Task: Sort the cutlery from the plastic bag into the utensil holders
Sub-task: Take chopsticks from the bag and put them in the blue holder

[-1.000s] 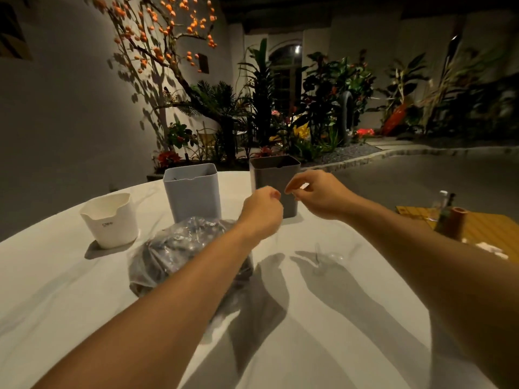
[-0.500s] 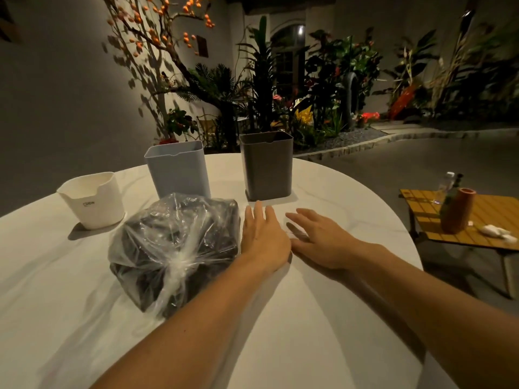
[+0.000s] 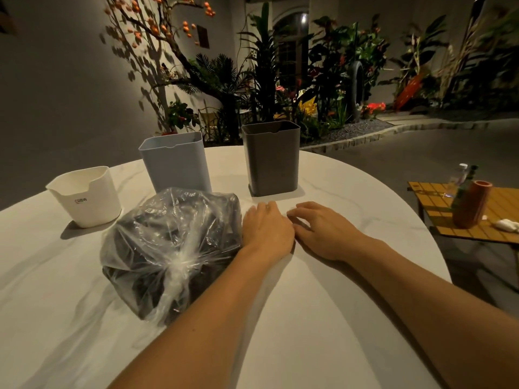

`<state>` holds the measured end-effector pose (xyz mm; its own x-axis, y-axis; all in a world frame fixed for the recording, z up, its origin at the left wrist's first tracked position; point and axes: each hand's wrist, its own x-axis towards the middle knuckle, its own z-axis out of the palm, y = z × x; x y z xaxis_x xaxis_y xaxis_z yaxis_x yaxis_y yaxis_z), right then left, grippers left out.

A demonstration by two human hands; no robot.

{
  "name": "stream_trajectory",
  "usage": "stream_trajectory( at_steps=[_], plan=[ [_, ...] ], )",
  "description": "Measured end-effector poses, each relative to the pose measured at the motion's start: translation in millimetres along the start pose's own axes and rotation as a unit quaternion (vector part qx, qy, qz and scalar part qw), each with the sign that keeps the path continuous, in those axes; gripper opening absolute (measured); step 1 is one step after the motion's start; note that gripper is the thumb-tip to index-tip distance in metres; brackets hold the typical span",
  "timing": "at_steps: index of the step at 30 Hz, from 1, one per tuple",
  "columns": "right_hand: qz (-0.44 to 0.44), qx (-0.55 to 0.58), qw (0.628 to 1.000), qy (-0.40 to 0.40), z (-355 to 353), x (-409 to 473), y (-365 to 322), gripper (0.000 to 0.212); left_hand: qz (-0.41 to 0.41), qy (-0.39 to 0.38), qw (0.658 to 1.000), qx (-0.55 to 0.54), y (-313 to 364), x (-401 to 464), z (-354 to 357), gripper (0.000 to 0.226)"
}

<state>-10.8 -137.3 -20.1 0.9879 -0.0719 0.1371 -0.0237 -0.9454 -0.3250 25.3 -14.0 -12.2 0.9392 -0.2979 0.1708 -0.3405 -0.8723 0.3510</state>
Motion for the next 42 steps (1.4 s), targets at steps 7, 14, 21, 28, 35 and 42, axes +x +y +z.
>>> stream_trajectory(
  at_steps=[7, 14, 21, 28, 35, 42],
  plan=[
    [0.027, 0.138, 0.987, 0.076, -9.3, -9.5, 1.4, 0.050, 0.060, 0.042, 0.980, -0.185, -3.7, -13.6, 0.0, 0.013],
    [0.097, -0.061, 0.991, 0.076, -15.9, -15.9, 10.8, 0.042, 0.049, 0.026, 0.982, -0.179, -5.7, -24.5, 0.3, 0.043],
    [0.072, -0.061, 0.995, 0.026, -19.7, -18.2, -2.0, 0.026, 0.063, 0.073, 0.993, -0.064, -2.4, -21.1, 5.9, 0.015],
    [0.025, -0.027, 0.999, 0.020, -18.0, -22.9, -3.4, 0.025, 0.056, 0.064, 0.992, -0.094, -0.9, -24.1, 1.1, 0.010],
    [0.076, 0.228, 0.963, 0.125, -16.8, -16.1, -1.1, 0.020, -0.002, 0.075, 0.887, -0.455, 0.9, -25.7, -8.5, 0.010],
    [0.129, 0.406, 0.892, 0.148, -22.2, -13.4, -6.9, 0.026, -0.038, 0.020, 0.915, -0.400, 13.2, -20.8, -0.4, 0.008]
  ],
)
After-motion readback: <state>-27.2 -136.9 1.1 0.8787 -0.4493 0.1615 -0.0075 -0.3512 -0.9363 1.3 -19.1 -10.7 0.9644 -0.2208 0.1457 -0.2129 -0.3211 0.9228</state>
